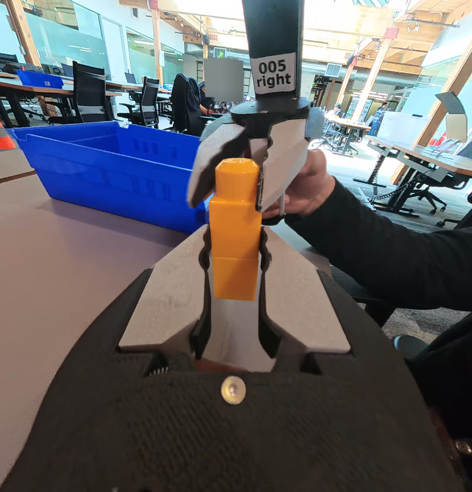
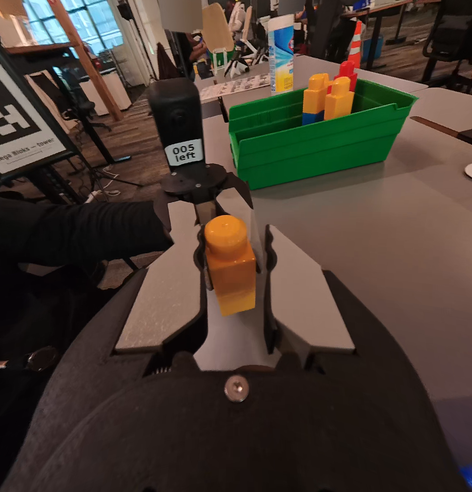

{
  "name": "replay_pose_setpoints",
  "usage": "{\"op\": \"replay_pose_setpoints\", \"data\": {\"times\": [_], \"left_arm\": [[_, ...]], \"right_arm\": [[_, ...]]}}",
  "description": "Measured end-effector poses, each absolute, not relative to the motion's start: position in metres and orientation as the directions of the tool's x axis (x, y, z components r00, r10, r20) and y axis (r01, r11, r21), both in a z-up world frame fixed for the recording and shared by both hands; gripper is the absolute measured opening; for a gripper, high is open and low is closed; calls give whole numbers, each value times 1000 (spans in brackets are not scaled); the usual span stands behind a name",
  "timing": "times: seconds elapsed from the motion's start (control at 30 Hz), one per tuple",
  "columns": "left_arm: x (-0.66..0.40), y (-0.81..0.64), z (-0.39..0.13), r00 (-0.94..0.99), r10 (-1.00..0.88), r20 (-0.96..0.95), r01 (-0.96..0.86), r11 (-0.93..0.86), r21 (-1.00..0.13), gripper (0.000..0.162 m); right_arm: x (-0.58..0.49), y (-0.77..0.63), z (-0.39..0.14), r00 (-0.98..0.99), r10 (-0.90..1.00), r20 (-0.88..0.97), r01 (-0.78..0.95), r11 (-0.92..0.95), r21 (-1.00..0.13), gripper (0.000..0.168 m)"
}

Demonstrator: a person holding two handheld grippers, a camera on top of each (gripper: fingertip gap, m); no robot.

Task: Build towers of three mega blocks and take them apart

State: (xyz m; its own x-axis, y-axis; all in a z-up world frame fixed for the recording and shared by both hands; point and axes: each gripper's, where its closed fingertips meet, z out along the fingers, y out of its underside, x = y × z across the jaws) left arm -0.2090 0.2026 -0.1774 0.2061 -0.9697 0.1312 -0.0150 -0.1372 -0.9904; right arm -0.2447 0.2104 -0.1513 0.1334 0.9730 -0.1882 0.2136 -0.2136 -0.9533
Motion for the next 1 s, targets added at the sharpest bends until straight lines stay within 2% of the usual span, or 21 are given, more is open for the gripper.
{"op": "replay_pose_setpoints", "data": {"times": [0.03, 0.07, 0.23, 0.33, 0.43, 0.6, 0.67, 0.77, 0.8, 0.87, 1.0], "left_arm": [[-210, 204, -177, 212, -967, 140, -9, -145, -989, 34], [-211, 206, -177, 220, -964, 149, 1, -153, -988, 34], [-214, 212, -177, 244, -949, 202, 30, -200, -979, 36], [-212, 211, -180, 252, -950, 183, 2, -188, -982, 50], [-210, 207, -181, 236, -958, 163, -16, -172, -985, 35], [-212, 208, -186, 261, -959, 107, -63, -127, -990, 34], [-212, 207, -186, 250, -961, 115, -66, -135, -989, 34], [-210, 202, -186, 214, -966, 144, -57, -159, -986, 34], [-209, 201, -185, 206, -967, 150, -51, -164, -985, 34], [-209, 197, -181, 180, -970, 161, -29, -169, -985, 34], [-207, 193, -182, 165, -974, 158, -41, -167, -985, 35]], "right_arm": [[-246, 207, -150, 107, 977, -187, 208, -206, -956, 30], [-248, 209, -149, 116, 978, -175, 197, -195, -961, 28], [-250, 218, -141, 162, 973, -164, 143, -188, -972, 27], [-245, 216, -123, 123, 967, -224, 42, -231, -972, 27], [-247, 216, -127, 152, 967, -204, 72, -217, -973, 28], [-253, 214, -130, 131, 964, -230, 66, -240, -969, 30], [-253, 208, -129, 59, 958, -280, 48, -283, -958, 41], [-251, 207, -130, 31, 964, -263, 34, -264, -964, 34], [-249, 208, -131, 31, 964, -265, 39, -266, -963, 36], [-247, 213, -139, 58, 962, -267, 73, -271, -960, 56], [-251, 199, -139, -30, 964, -262, 82, -259, -962, 44]]}}
